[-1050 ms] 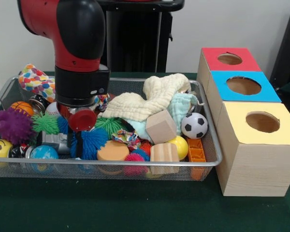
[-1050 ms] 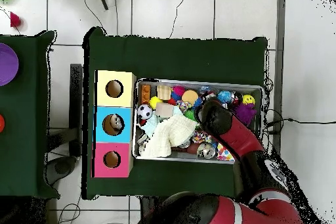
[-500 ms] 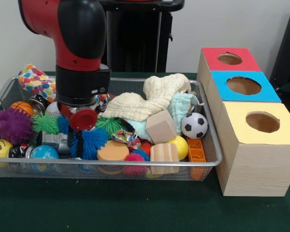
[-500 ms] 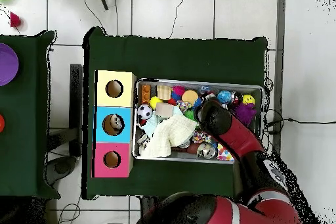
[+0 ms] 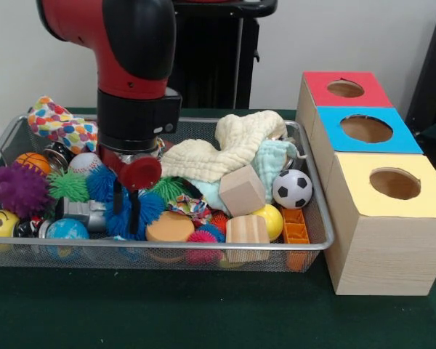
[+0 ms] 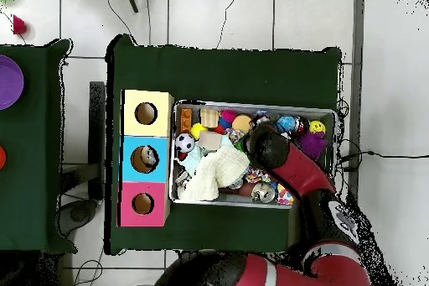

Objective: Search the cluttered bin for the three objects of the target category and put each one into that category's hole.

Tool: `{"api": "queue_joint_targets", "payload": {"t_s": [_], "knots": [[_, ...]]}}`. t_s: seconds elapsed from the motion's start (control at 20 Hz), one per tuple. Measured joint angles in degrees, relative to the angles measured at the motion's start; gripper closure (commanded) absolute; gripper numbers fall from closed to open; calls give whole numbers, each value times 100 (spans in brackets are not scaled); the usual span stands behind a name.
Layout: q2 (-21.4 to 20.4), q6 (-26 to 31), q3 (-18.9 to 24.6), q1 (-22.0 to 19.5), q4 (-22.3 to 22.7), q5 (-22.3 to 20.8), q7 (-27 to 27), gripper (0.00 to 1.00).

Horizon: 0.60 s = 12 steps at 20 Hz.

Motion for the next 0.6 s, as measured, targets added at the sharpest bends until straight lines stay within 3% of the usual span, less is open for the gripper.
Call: {"api": "queue_joint_targets", "payload": {"t_s": [0.25, 0.6], "knots": [[-104, 353, -169, 256, -169, 8, 0, 0], [-116, 508, -217, 290, -553, 7, 0, 0]]}}
